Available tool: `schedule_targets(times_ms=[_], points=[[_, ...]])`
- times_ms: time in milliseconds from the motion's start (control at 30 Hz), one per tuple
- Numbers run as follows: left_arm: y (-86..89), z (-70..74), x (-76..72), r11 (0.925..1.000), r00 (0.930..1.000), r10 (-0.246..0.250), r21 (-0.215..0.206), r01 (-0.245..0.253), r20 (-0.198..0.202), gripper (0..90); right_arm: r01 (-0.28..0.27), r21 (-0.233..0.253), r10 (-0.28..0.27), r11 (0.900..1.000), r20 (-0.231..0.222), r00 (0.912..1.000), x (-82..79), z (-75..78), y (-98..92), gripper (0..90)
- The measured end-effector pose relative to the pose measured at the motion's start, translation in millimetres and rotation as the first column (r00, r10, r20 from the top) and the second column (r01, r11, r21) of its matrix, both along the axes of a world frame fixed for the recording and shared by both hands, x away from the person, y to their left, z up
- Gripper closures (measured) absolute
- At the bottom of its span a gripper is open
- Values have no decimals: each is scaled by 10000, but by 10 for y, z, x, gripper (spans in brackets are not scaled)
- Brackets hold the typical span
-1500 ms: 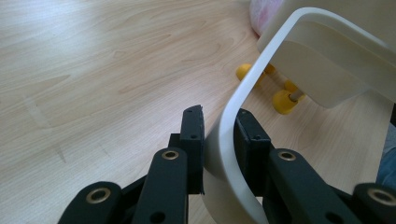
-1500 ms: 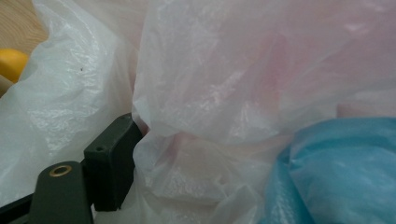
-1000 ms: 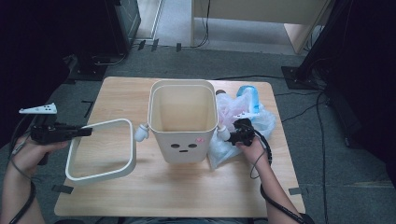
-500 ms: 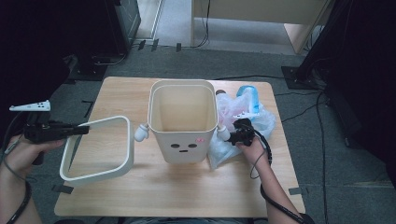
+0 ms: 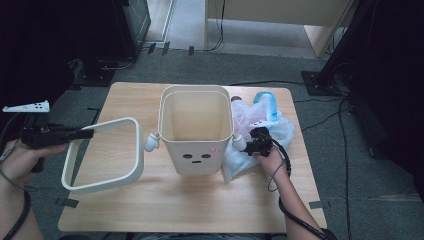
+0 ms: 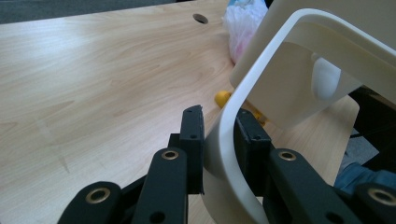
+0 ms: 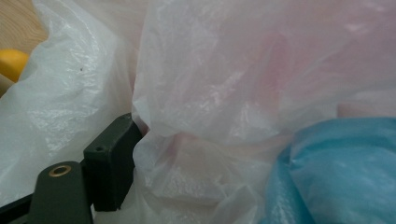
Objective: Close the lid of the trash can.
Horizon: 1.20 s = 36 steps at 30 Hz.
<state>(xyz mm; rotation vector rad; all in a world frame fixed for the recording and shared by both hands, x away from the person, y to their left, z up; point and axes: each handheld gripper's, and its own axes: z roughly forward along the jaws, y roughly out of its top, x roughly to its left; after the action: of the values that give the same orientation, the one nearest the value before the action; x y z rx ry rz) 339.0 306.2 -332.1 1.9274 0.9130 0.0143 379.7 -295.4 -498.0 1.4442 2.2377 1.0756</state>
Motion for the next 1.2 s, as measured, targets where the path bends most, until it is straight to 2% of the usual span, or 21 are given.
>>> schedule_targets(times_ms=[300, 433, 533, 800, 1200], points=[[-187, 268, 267, 9993, 10000, -27, 379, 28, -3, 757, -51, -16, 51, 10000, -8, 10000, -5, 2, 17, 216], [-266, 303, 331, 9974, 10000, 60, 722, -64, 51, 756, -44, 1, 44, 10000, -25, 10000, -7, 2, 14, 216], [-302, 320, 348, 9971, 9998, 196, 731, -197, 8, 756, -55, 2, 55, 10000, -9, 10000, -4, 0, 13, 215], [-359, 442, 441, 9954, 9999, -16, 954, 28, -121, 756, -65, -6, 65, 10000, -11, 10000, -3, 0, 13, 215], [-449, 647, 555, 9971, 9997, -249, 721, 252, -46, 757, -70, -2, 70, 10000, -16, 10000, -1, 0, 13, 214]])
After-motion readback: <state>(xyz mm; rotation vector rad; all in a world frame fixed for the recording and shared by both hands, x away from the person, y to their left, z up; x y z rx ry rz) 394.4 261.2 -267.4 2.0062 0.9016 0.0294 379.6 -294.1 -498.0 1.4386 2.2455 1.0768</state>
